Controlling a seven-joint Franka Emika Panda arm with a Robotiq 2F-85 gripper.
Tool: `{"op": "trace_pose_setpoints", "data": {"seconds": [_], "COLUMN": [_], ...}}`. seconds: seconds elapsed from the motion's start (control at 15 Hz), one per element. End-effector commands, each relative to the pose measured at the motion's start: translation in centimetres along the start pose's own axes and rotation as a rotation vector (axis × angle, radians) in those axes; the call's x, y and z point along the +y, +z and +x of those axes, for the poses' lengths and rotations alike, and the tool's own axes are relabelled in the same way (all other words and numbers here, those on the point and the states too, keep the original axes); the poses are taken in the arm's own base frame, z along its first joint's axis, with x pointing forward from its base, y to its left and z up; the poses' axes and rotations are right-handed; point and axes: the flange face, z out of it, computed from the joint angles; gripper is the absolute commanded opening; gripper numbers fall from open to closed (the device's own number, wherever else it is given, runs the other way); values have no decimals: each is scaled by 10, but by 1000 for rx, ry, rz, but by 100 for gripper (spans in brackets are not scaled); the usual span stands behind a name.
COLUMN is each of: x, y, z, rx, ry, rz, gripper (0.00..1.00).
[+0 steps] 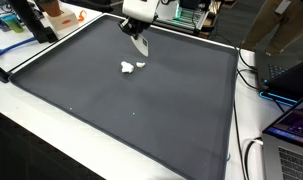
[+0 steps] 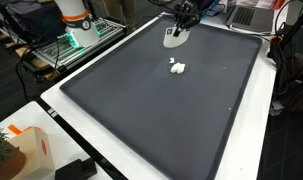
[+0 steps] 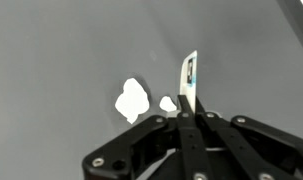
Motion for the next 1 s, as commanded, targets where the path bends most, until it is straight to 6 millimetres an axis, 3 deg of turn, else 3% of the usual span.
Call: {"op": "trace_pose_setpoints", "data": {"seconds": [0.0,0.27,0.47,0.8,0.87,0.93], "x": [-5,-16,-12,-23,-11,-10], "y": [-7,-19,-20,-41,-32,-38], "z": [-1,-10,-14,-68,-40,-51], "rx": [47,100,125,222,186,201], "ry": [22,53,86,-8,24,15], "rz": [19,31,63,156,130,138], "gripper": [4,4,1,1,4,4]}}
